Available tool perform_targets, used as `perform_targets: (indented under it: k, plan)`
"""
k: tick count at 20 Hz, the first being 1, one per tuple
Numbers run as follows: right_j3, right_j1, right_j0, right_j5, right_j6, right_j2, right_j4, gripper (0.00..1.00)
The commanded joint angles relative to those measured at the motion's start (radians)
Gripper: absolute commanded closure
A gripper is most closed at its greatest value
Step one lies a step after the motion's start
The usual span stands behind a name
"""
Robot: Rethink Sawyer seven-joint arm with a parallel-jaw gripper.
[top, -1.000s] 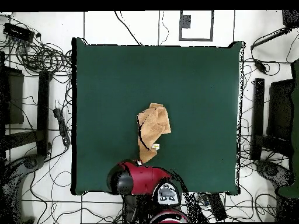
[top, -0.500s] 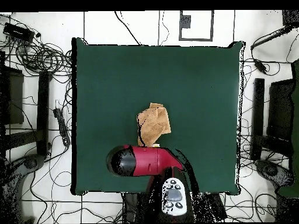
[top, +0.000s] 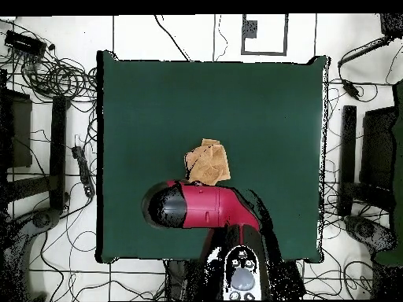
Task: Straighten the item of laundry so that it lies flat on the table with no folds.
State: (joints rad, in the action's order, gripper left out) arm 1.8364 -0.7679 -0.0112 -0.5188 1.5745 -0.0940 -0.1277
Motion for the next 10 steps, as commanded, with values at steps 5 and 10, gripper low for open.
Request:
perform_targets:
  k: [5,10]
  plan:
    - [0.032,0.367,0.009,0.398,0.256,0.000,-0.029,0.00]
    - [0.028,0.400,-0.015,0.431,0.209,0.016,-0.003,0.00]
